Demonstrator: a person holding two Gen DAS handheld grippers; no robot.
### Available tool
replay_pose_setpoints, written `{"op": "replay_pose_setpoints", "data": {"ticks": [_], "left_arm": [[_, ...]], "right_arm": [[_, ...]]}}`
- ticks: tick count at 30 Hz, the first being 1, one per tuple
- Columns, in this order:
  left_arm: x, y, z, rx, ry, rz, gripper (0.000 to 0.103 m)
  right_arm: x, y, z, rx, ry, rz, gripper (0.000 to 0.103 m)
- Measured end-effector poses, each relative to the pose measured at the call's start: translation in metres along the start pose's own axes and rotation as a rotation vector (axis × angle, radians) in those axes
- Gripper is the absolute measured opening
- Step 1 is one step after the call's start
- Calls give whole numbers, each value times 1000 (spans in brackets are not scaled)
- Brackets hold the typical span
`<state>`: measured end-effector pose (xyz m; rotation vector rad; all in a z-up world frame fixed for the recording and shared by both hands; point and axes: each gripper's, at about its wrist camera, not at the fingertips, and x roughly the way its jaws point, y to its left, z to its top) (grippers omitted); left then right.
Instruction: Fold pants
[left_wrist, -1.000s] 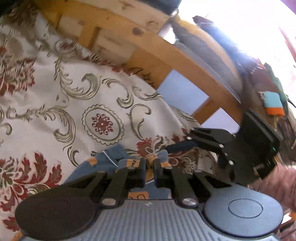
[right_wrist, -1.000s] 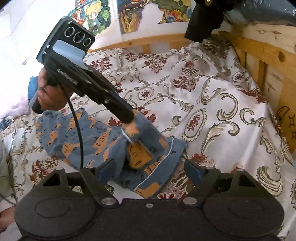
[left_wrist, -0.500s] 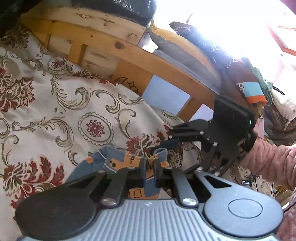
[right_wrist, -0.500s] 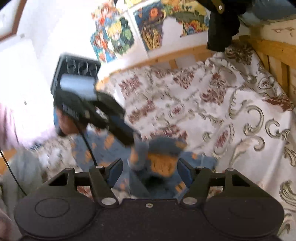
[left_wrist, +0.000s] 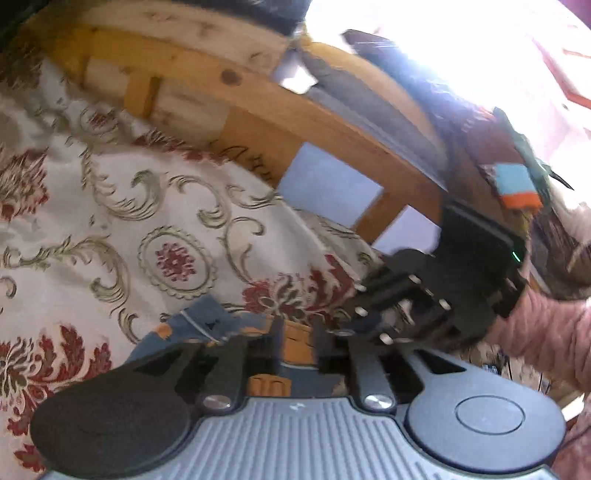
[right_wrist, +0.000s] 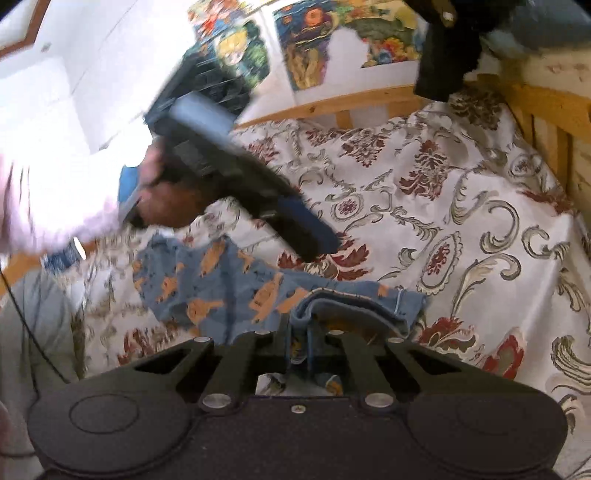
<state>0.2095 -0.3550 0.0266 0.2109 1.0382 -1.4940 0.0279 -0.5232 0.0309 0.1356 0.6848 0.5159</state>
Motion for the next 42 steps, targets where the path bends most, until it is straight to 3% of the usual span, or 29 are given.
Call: {"op": "replay_pose_setpoints", "data": {"ticks": [2, 7, 8, 9, 14, 16, 17, 18, 22, 27, 30, 33, 38, 40, 42], "left_arm": [[12, 9, 10, -64, 57, 42, 58], [56, 23, 40, -189, 246, 113, 60], [64, 22, 45, -201, 279, 120, 65], [73, 20, 50, -201, 318, 132, 69], [123, -1, 62, -99, 554, 280, 69], [139, -5, 61, -92, 613, 322, 53], [146, -5, 59, -99, 643, 342, 32], [150, -4, 57, -117, 657, 374, 18], [137, -3, 54, -165, 578, 387, 10], [67, -6, 58, -249, 361, 434, 9], [14, -16, 72, -293, 185, 506, 9], [-21, -33, 87, -303, 42, 614, 9], [8, -27, 107, -341, 68, 650, 10], [38, -14, 101, -365, 120, 655, 12], [76, 1, 90, -377, 189, 642, 13]], "right_arm": [[4, 8, -2, -39, 26, -6, 7], [11, 15, -6, -73, 65, -12, 8], [12, 16, -7, -76, 73, -15, 8], [13, 17, -7, -83, 80, -19, 8], [17, 24, -7, -113, 102, -38, 8], [18, 25, -8, -120, 110, -56, 8], [17, 26, -8, -118, 108, -62, 8], [16, 26, -7, -113, 102, -67, 8], [12, 28, 2, -109, 53, -84, 8], [5, 34, 38, -79, -99, -92, 8], [-1, 25, 60, 63, -197, -67, 8], [-7, 1, 65, 272, -197, -65, 8], [8, -51, 27, 623, 9, -96, 12], [20, -66, 7, 693, 79, -119, 16], [26, -71, -5, 691, 121, -131, 29]]}}
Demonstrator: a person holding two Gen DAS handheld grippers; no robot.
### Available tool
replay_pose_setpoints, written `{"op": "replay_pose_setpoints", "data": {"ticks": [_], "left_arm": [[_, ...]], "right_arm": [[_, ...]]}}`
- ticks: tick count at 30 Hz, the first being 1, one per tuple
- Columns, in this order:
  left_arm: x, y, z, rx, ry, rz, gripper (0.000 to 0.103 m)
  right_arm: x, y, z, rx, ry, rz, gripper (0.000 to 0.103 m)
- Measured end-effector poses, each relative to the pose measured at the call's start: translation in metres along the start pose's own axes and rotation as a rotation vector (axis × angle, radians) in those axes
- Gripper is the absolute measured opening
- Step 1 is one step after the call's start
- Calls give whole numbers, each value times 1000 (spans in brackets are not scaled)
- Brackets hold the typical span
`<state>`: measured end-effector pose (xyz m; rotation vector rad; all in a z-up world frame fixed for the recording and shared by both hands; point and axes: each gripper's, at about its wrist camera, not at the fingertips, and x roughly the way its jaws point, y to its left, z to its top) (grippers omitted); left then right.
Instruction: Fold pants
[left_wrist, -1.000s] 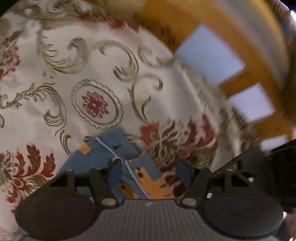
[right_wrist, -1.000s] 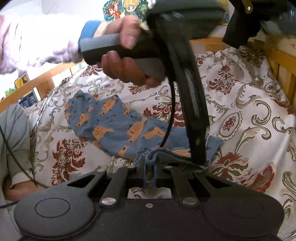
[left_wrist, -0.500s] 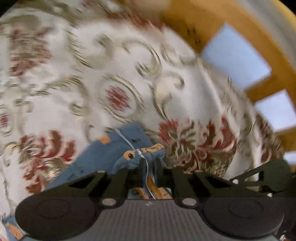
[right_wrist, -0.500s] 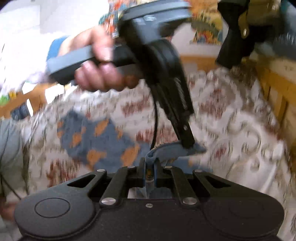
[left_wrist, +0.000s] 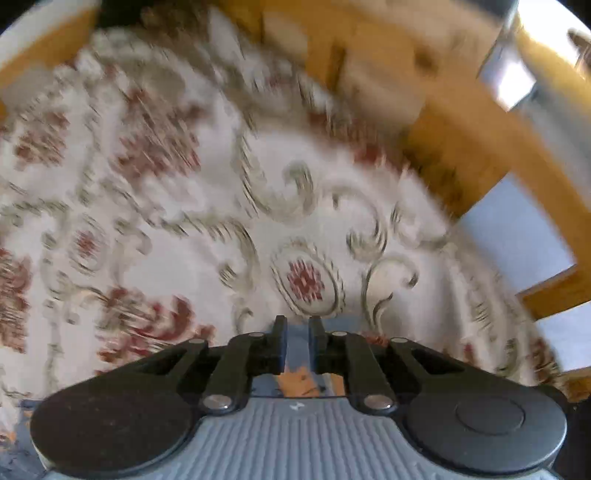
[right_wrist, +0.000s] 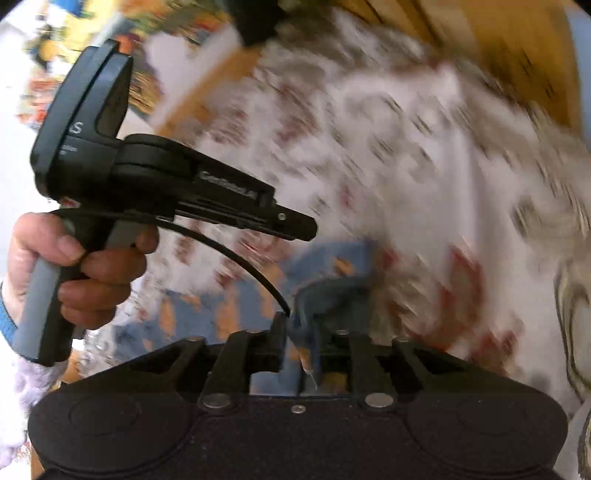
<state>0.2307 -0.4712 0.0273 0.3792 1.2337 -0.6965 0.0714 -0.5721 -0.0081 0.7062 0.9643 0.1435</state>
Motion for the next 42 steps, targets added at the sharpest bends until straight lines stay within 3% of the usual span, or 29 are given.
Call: {"op": "replay_pose_setpoints", "data": {"ticks": [2, 4, 5, 7, 8, 9, 11, 13, 18, 21, 23, 27, 32, 38, 40, 41, 42], "left_arm": [[31, 0, -7, -10, 65, -20, 14], [44, 5, -18, -27, 90, -88, 18], [44, 10, -22, -27, 77, -119, 25], [30, 23, -35, -1, -12, -165, 45], [20, 30, -41, 10, -63, -168, 63], [9, 37, -48, 24, -118, -170, 70], [-11, 50, -68, 67, -202, -175, 70], [-25, 61, -87, 76, -236, -164, 71], [-33, 98, -146, 28, -209, -131, 72], [-26, 123, -174, -12, -161, -114, 72], [-25, 139, -182, -55, -144, -156, 72], [-28, 143, -160, -112, -147, -308, 73], [-26, 105, -105, -37, -161, -423, 83], [-2, 53, -59, 17, -41, -447, 83], [11, 42, -55, 27, 22, -392, 78], [17, 38, -56, 33, 47, -351, 67], [23, 35, -58, 37, 69, -322, 50]], "right_arm": [[-1, 1, -5, -68, 3, -10, 48], [-5, 7, -8, -136, 23, 3, 61], [-7, 11, -10, -169, 38, 8, 70], [-11, 20, -14, -259, 71, -11, 76], [-11, 25, -16, -291, 82, -27, 76], [-12, 27, -20, -315, 90, -51, 76], [-9, 28, -22, -314, 93, -76, 75], [-3, 24, -22, -253, 106, -45, 74], [8, 21, -14, -190, 91, -41, 69], [8, 45, -14, -288, 65, -62, 70], [13, 63, -20, -416, 42, -118, 70], [26, 96, -37, -655, 22, -205, 69], [41, 122, -57, -903, 25, -255, 69], [47, 128, -67, -1012, 43, -220, 69], [42, 125, -64, -999, 52, -180, 69], [37, 123, -63, -977, 57, -167, 69], [32, 118, -61, -944, 52, -166, 69]]}}
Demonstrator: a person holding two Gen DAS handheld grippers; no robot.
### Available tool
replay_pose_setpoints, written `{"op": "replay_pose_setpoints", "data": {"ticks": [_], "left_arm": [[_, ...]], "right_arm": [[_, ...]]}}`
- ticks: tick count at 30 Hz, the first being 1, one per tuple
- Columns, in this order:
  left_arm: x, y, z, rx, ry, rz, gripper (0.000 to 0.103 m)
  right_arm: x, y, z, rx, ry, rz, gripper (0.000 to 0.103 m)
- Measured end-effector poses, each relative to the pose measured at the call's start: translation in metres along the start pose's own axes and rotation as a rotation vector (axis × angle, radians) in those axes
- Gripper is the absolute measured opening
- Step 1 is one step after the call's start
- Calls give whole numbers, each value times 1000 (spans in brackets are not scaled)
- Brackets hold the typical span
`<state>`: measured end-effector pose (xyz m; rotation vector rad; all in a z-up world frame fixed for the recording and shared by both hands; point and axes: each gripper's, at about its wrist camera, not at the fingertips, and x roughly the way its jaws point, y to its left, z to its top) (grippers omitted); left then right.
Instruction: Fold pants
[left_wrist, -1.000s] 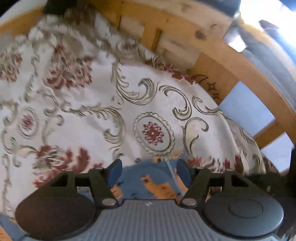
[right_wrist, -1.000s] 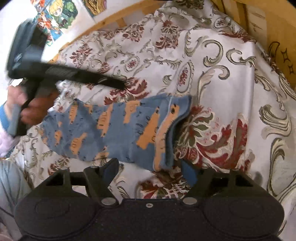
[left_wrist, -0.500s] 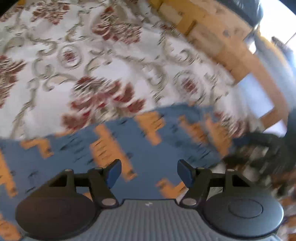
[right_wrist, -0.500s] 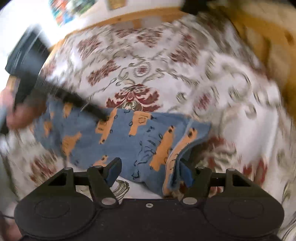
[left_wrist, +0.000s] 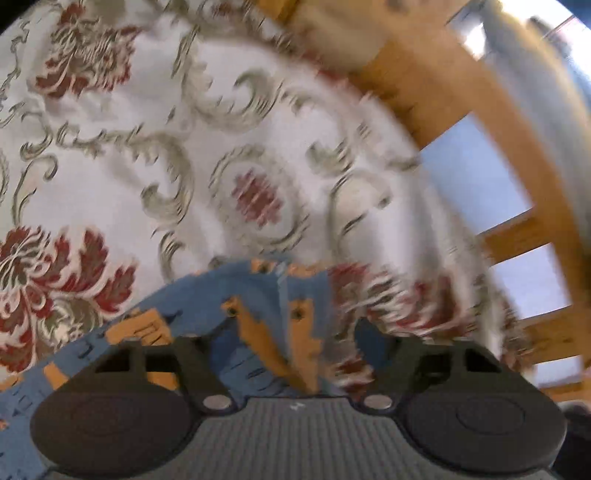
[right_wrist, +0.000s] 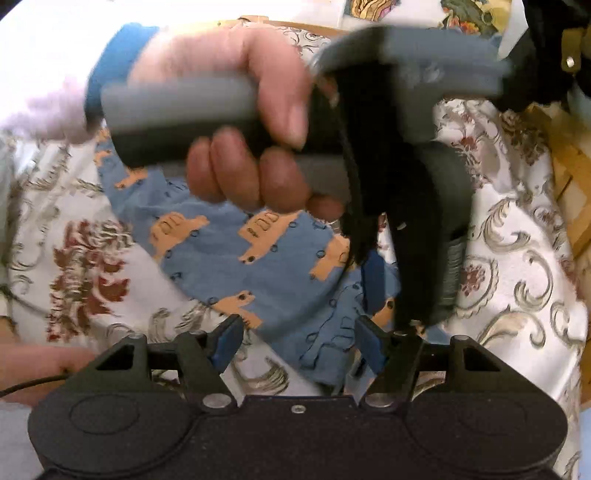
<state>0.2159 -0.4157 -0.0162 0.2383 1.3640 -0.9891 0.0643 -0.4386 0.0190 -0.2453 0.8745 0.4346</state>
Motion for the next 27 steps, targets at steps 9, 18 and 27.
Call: {"op": "replay_pose_setpoints", "data": {"ticks": [9, 18, 27], "left_arm": [[17, 33, -26, -119, 17, -46, 35], [0, 64, -47, -176, -57, -109, 22], [-2, 77, -44, -187, -62, -125, 17]], "right_arm": [[0, -76, -29, 443, 34, -94, 25], [40, -107, -37, 777, 178, 82, 29], [42, -107, -30, 766, 162, 10, 4]]}}
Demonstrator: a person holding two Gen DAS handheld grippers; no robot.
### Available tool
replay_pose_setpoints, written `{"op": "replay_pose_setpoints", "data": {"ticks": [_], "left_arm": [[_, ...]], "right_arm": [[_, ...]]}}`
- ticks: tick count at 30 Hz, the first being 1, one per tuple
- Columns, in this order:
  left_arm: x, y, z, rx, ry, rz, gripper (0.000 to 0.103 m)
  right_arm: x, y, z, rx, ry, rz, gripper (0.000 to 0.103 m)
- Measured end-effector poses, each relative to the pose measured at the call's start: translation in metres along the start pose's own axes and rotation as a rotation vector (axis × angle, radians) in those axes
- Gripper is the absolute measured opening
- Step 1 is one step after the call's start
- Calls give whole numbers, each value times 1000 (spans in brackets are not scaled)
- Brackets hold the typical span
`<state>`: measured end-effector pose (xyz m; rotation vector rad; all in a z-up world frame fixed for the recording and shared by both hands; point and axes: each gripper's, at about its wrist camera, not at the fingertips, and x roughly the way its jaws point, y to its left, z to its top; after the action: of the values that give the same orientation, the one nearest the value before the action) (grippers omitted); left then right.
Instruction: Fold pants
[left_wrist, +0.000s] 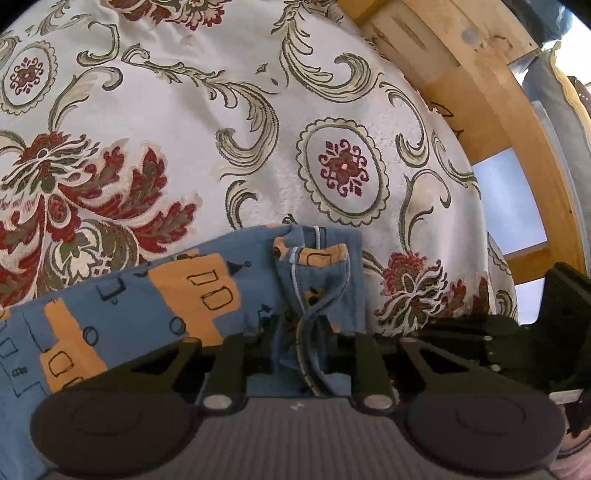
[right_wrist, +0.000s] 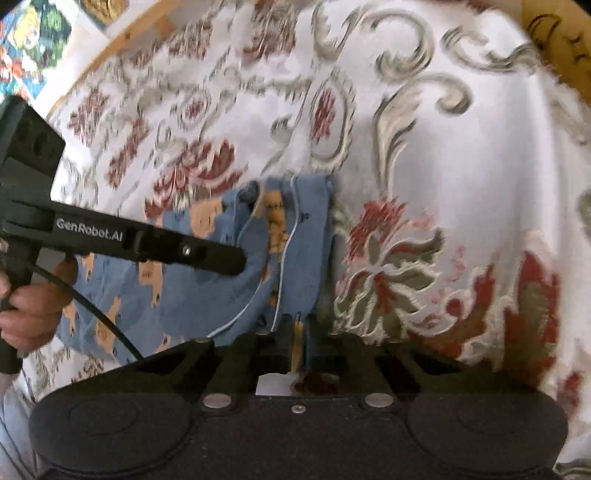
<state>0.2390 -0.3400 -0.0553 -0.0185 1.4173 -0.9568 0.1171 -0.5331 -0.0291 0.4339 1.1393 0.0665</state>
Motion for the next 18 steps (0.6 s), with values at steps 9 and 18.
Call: {"op": "replay_pose_setpoints", "data": {"ticks": [9, 18], "left_arm": [[-17, -20, 18, -64, -76, -159, 10], [-10, -58, 19, -1, -152, -253, 28]], "right_arm": [[-54, 4, -14, -179, -123, -106, 3], [-69, -1, -21, -256, -186, -174, 47]]}}
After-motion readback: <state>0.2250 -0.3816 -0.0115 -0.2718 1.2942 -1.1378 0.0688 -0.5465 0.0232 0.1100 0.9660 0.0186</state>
